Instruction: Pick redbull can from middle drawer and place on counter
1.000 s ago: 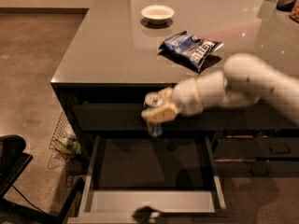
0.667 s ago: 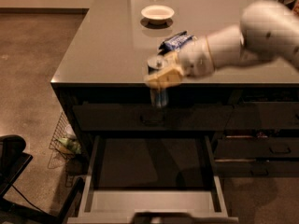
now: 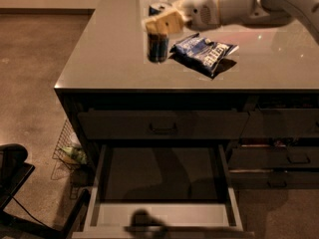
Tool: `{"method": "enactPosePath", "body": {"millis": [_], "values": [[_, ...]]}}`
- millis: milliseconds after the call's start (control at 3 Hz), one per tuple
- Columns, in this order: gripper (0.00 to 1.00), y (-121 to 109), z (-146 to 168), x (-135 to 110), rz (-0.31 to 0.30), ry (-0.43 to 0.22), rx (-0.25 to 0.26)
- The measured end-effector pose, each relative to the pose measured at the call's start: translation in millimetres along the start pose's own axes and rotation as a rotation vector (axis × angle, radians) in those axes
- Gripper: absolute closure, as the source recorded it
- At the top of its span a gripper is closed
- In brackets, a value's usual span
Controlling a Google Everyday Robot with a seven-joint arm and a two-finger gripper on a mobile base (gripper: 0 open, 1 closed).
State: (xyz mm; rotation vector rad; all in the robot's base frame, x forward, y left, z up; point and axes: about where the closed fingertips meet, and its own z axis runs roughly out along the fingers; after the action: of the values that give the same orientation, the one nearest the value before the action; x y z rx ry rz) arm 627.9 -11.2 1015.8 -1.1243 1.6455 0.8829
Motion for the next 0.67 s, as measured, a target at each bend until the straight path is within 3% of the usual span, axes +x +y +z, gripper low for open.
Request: {"method": "enactPosePath", "body": {"millis": [333, 667], "values": [[1.0, -24.3, 45.5, -23.0, 0.006, -0.014, 0.024], [1.0, -31.7, 115.5, -16.0, -0.031, 0.06, 0.028]]}}
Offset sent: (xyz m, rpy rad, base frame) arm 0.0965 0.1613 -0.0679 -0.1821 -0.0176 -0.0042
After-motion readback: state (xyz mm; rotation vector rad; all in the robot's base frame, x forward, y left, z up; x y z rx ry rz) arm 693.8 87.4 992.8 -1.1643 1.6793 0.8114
